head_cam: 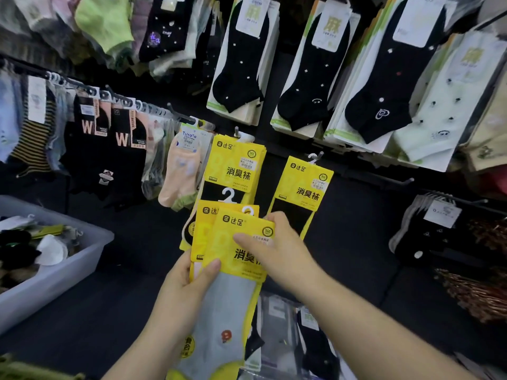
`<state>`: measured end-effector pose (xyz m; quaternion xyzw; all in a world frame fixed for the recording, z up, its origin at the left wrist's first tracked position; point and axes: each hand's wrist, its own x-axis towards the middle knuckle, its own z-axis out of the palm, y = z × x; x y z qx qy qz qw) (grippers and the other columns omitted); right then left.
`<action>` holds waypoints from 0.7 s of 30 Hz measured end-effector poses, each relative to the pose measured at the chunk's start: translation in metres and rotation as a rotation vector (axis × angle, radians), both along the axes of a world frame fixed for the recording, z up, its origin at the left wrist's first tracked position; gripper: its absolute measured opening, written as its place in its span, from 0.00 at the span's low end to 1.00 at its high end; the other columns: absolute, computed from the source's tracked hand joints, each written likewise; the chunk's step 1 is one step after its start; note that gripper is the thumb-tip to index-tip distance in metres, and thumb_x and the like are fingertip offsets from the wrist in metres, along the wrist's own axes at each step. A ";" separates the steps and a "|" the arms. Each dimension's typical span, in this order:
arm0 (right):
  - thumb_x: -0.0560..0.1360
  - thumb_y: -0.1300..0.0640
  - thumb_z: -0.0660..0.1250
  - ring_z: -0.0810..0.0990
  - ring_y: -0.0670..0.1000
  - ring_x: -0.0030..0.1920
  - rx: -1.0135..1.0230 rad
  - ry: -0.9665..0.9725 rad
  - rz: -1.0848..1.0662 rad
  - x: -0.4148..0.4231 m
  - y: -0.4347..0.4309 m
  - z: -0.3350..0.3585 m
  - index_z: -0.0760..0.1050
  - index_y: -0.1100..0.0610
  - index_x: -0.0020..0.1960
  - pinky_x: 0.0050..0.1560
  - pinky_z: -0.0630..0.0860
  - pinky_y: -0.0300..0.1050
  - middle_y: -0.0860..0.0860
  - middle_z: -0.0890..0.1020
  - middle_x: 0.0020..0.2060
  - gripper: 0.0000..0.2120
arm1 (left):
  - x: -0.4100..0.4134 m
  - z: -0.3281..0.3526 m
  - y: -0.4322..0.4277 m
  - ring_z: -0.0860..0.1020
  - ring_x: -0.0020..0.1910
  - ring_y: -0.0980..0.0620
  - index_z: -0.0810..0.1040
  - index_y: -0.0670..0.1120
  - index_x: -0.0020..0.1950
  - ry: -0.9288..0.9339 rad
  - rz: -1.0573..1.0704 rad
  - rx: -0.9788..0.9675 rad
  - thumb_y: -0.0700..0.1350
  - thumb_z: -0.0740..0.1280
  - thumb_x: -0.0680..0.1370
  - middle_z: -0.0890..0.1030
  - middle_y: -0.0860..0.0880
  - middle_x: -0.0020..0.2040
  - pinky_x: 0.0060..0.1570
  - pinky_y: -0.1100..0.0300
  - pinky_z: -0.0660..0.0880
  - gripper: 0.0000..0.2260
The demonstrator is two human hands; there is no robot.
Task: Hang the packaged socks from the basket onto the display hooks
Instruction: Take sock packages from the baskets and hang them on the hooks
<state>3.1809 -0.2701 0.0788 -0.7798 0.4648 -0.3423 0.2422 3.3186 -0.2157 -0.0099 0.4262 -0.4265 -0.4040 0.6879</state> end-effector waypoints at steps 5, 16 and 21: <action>0.75 0.56 0.69 0.83 0.42 0.39 0.089 -0.246 0.050 -0.014 -0.004 0.009 0.72 0.44 0.49 0.34 0.78 0.36 0.45 0.84 0.41 0.09 | -0.004 0.000 -0.002 0.81 0.50 0.59 0.80 0.65 0.48 -0.029 0.093 0.012 0.51 0.61 0.79 0.84 0.60 0.48 0.50 0.56 0.74 0.10; 0.79 0.49 0.62 0.69 0.45 0.31 -0.204 -0.509 -0.359 -0.059 -0.078 0.069 0.78 0.48 0.48 0.33 0.68 0.40 0.45 0.72 0.32 0.07 | 0.017 -0.003 -0.006 0.77 0.44 0.69 0.79 0.59 0.48 -0.149 0.178 0.088 0.47 0.58 0.81 0.82 0.65 0.46 0.42 0.64 0.67 0.12; 0.80 0.51 0.59 0.66 0.45 0.28 -0.233 -0.309 -0.325 -0.033 -0.110 0.082 0.76 0.49 0.49 0.27 0.63 0.39 0.47 0.70 0.31 0.08 | 0.017 -0.004 -0.008 0.78 0.43 0.70 0.81 0.63 0.46 -0.150 0.136 0.094 0.47 0.58 0.81 0.83 0.63 0.46 0.43 0.63 0.67 0.15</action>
